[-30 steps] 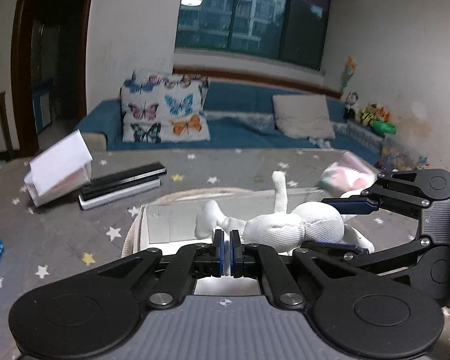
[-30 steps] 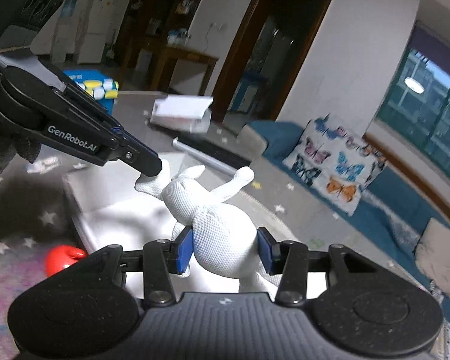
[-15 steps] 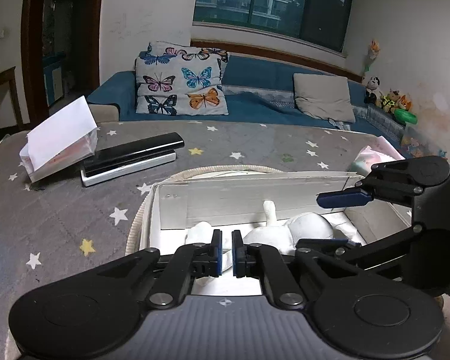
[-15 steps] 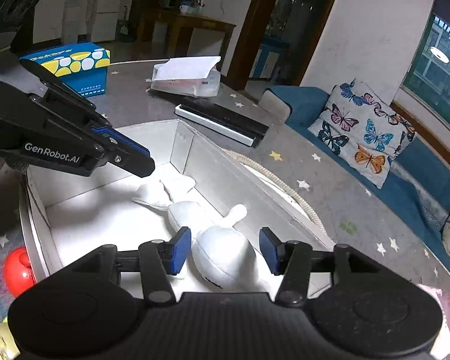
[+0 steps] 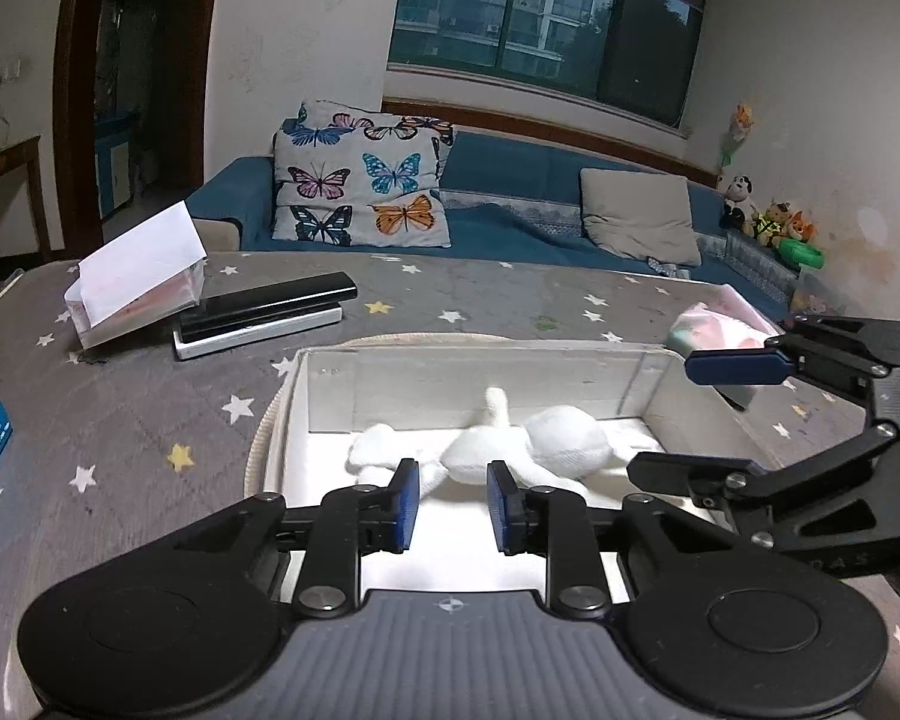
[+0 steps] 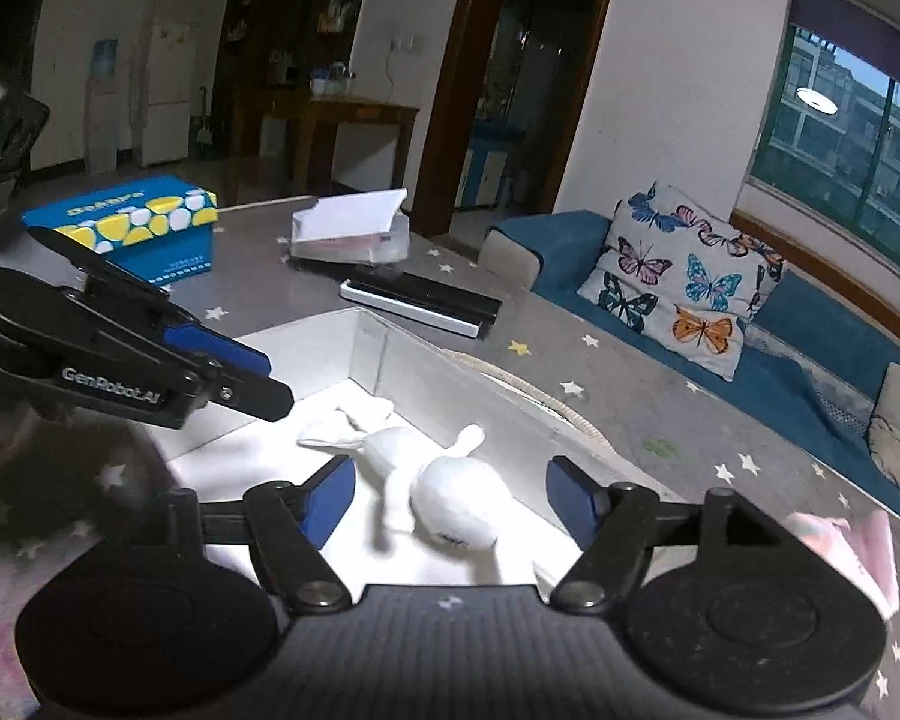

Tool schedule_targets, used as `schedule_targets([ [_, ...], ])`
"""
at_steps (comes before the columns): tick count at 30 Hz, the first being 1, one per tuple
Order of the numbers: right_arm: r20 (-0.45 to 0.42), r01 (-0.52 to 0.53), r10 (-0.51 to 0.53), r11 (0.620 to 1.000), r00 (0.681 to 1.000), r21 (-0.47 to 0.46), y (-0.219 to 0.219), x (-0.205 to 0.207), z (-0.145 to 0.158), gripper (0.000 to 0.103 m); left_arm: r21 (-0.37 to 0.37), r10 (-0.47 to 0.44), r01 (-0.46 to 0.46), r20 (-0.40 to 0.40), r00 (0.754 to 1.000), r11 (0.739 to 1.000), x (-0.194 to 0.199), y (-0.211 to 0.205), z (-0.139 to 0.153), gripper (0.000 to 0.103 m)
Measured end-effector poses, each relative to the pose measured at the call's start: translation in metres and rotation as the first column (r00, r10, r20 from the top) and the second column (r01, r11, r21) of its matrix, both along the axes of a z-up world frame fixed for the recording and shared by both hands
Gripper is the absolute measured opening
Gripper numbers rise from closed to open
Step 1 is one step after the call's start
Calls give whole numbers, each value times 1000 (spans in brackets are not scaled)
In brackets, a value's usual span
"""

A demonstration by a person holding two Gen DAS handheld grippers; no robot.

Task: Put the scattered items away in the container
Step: 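Lower the rabbit into the box and open the right gripper, then grasp the doll in red clothes with the right gripper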

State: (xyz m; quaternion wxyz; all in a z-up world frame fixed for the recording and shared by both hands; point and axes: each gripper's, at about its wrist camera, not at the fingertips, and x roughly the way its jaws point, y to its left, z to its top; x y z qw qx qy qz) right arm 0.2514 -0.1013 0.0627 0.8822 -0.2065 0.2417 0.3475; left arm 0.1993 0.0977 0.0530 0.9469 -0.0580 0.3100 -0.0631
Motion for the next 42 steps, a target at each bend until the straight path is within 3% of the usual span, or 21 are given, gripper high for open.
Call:
schedule_targets([
  [14,-11,32,-31,994,999,101,-36,-76,5,80,-36,-16,16,7,1000,999,-53,-22,0,28],
  [24,-41,51,-47,992,998,114,-55,-129,-14,82,-93,-49,47,-24,998,995,-84,-37,-13,29],
  [42,-151,122,-107,988,983,93,-69,-147,-57,82,-175,-213,194,-94,973,965,-76,-86,-19,29],
])
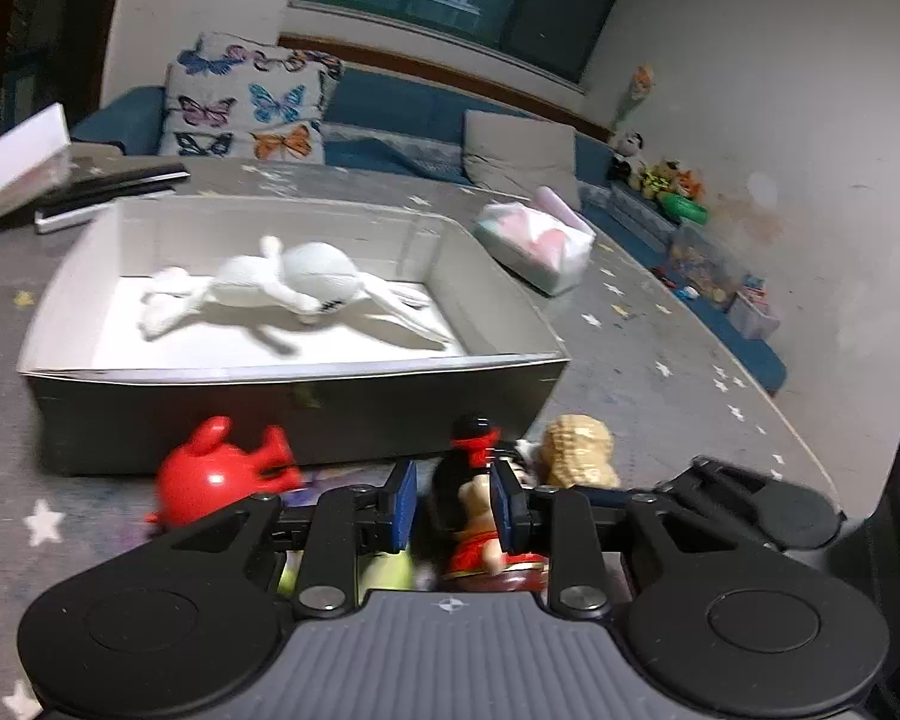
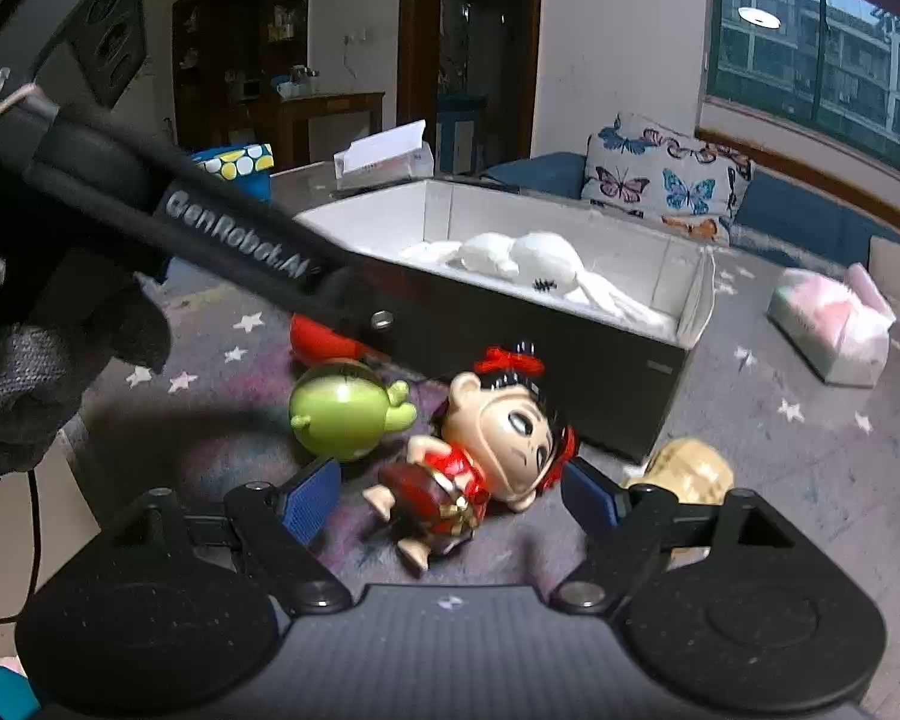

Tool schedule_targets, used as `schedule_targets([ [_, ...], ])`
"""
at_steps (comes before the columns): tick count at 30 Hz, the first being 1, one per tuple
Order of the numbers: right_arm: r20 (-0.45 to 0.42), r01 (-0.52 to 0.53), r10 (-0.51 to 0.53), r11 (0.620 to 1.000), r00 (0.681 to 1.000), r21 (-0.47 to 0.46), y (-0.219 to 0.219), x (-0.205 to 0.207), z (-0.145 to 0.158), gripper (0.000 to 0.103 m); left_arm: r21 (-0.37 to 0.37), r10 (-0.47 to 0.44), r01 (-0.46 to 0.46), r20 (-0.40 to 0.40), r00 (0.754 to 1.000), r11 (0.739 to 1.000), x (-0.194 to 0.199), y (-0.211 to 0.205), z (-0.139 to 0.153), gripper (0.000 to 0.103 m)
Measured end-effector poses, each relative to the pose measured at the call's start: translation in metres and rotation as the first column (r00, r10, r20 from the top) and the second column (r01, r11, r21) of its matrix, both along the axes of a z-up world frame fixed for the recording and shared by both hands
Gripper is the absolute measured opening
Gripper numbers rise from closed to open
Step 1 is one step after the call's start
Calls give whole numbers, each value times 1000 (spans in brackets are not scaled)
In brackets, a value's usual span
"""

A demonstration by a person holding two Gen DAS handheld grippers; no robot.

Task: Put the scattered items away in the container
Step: 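Grasp the doll in red clothes with the right gripper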

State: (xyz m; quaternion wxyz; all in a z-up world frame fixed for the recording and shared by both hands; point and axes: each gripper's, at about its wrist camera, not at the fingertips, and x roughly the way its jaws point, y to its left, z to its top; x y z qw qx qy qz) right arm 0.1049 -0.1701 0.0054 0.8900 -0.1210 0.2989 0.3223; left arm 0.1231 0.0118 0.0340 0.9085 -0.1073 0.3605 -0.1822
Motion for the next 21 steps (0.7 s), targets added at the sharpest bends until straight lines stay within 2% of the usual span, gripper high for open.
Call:
schedule_targets([
  [9,-41,20,-19,1000,999,18,-1,4,-12,80,-43,-25,21,-78,997,999,17,-9,-10,31],
  [21,-67,24,-21,999,998,41,3,10,-18,80,-98,-45,32,-131,990,995,30,1,-14,33],
])
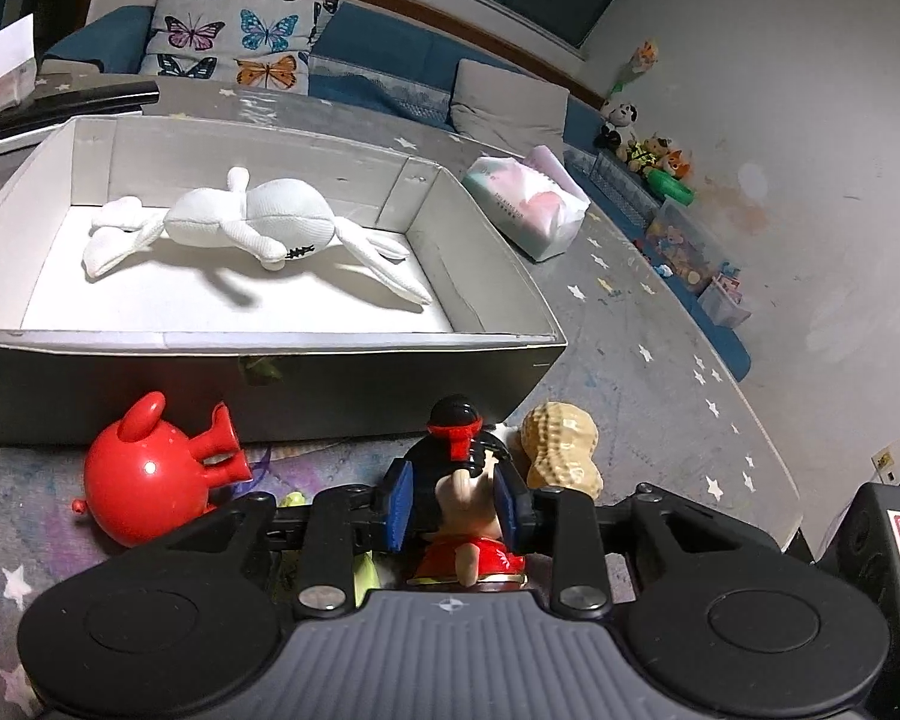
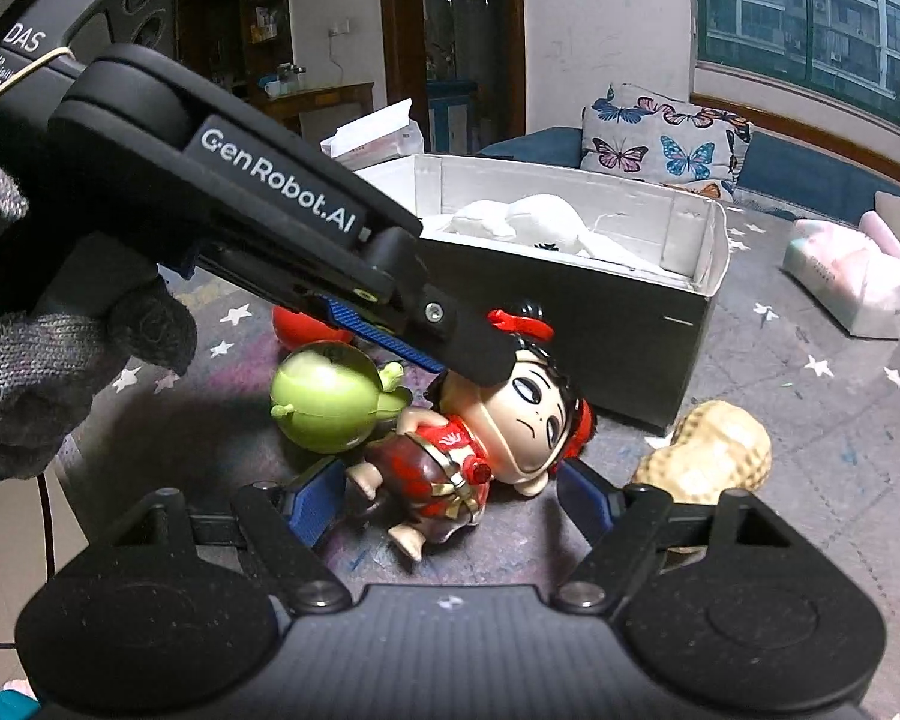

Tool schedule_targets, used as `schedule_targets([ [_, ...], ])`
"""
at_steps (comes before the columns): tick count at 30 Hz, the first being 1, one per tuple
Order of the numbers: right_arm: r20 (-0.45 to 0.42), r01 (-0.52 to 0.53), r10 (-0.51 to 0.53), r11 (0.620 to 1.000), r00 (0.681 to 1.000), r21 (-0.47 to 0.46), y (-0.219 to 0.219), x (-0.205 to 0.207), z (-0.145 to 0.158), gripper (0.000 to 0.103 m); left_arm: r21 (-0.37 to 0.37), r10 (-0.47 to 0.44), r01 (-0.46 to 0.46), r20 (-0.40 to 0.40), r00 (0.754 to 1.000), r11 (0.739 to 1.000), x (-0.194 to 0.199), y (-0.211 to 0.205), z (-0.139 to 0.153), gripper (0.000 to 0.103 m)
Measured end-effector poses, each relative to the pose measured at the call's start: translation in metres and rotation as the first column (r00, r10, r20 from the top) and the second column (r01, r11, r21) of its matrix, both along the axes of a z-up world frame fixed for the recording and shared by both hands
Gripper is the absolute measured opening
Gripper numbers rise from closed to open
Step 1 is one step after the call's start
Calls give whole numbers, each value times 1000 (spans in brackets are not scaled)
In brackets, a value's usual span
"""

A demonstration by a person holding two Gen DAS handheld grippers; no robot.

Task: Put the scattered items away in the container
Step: 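Grasp the doll in red clothes with the right gripper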

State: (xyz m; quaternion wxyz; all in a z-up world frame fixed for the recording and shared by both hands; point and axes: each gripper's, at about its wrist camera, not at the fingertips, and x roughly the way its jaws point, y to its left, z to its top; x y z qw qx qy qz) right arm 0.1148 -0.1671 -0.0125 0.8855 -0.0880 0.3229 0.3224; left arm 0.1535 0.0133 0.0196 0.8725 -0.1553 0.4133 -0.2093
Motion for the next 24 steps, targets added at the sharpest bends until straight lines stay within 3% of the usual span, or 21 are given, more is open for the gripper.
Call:
schedule_targets([
  [2,-1,3,-3,1000,1000,3,0,1,0,76,-6,-3,3,-2,1000,1000,2,1,0,33],
  [14,-7,16,-16,1000,1000,10,0,4,-1,76,-46,5,-7,-49,999,999,14,1,-10,49],
  [24,-17,29,-28,999,999,16,-1,4,-3,70,-53,11,-13,-46,999,999,11,0,-12,49],
])
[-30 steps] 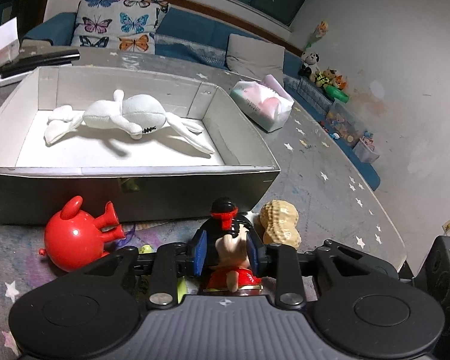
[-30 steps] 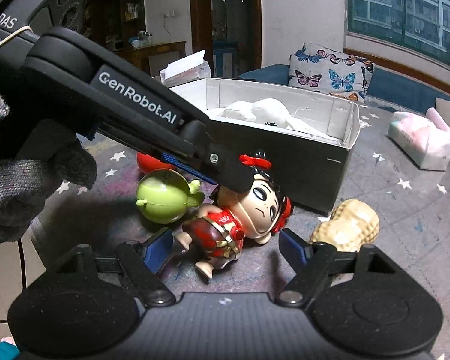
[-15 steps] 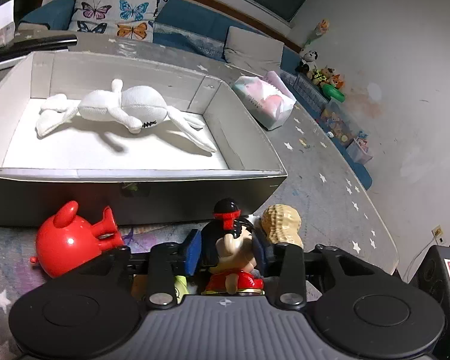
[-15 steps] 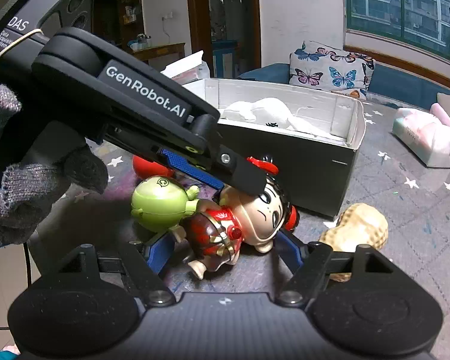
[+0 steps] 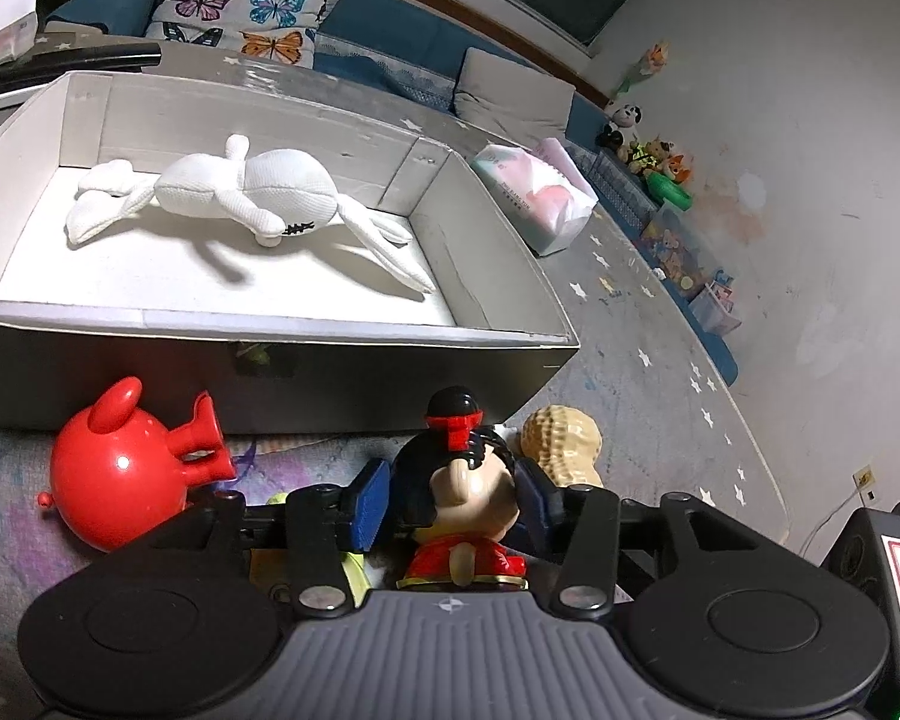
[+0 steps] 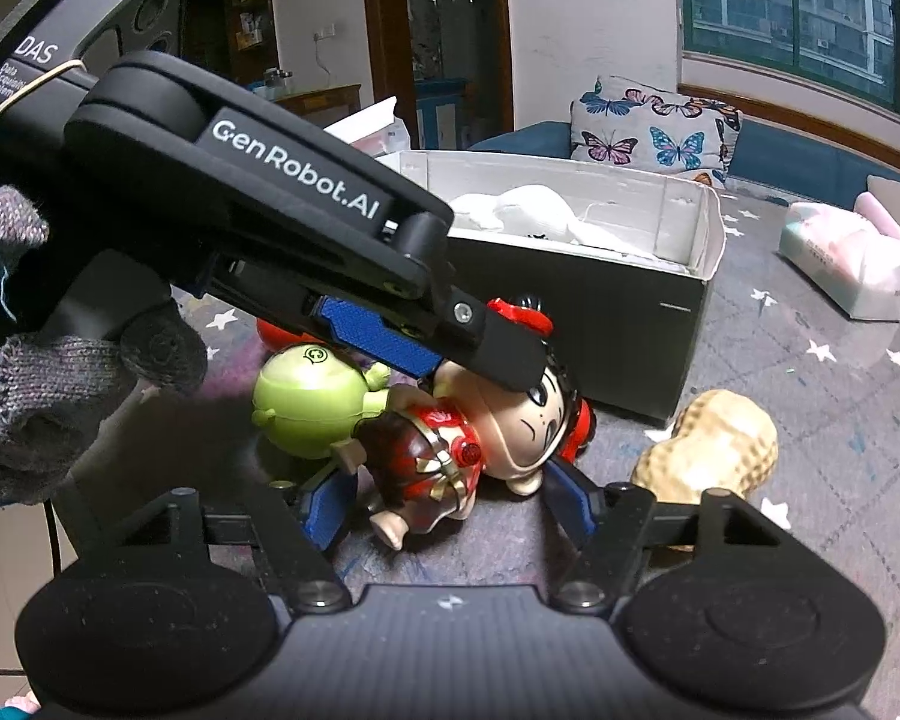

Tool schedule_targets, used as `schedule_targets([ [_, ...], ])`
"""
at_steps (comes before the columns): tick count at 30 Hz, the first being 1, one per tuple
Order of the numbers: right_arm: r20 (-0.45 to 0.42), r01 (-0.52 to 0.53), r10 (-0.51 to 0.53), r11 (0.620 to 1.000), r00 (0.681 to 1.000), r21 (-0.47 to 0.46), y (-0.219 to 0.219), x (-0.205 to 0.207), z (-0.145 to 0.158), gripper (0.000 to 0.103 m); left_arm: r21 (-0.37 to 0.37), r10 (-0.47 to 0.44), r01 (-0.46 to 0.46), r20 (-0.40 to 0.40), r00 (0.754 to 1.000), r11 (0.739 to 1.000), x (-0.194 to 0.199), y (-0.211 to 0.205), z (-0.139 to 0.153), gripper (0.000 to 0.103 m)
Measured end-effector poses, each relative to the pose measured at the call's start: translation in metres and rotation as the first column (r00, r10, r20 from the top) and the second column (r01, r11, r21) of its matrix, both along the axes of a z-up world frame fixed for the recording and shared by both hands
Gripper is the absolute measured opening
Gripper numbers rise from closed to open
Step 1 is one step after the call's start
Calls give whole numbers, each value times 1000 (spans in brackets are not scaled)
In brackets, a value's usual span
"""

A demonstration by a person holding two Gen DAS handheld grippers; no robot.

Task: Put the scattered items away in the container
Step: 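Grasp the doll in red clothes with the right gripper, then lift the doll with the right gripper and carry it over the box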

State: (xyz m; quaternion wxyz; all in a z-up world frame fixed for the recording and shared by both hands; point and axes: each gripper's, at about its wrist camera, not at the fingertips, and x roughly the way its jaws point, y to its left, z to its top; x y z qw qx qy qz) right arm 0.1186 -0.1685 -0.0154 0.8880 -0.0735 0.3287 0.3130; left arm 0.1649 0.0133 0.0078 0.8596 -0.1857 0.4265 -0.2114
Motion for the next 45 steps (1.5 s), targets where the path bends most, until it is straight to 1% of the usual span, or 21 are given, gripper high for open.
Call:
schedule_targets([
  [3,4,11,-11,1000,1000,-4,2,0,-1,70,-1,1,-1,0,1000,1000,0,0,-1,50],
  [7,2,22,-22,1000,1000,1,2,-2,0,69,-52,20,-22,-34,999,998,3,4,-6,51],
  [9,7,20,-20,1000,1000,-4,2,-4,1,67,-63,28,-30,-30,999,998,0,5,-6,50],
  [10,5,19,-19,1000,1000,-2,1,-5,2,63,-58,27,-28,-22,999,998,-2,5,-4,50],
  [13,-7,15,-15,1000,1000,17,-3,-5,5,60,-37,18,-18,12,1000,999,-10,4,6,43],
  [18,29,14,-14,1000,999,26,-5,-10,17,59,-34,17,-15,61,998,999,-20,3,23,43],
  [20,40,8,-8,1000,999,20,-5,-10,24,59,-43,24,-22,67,997,999,-22,4,29,43],
  [24,81,-8,6,1000,997,17,-5,-10,44,59,-61,36,-29,116,993,998,-26,6,48,43],
  [27,114,-16,14,1000,993,17,-3,-3,63,59,-76,59,-47,158,986,996,-24,8,67,43],
  [33,186,-39,38,999,982,0,6,25,94,59,-131,119,-93,200,972,987,-1,18,92,43],
  [37,198,-53,54,999,979,-12,13,43,104,59,-148,146,-118,202,968,982,22,22,99,43],
  [40,185,-63,67,998,980,-25,16,64,104,59,-182,171,-139,170,971,973,44,28,95,43],
  [45,115,-87,95,994,989,-70,26,103,94,59,-221,196,-174,84,977,960,80,37,73,43],
])
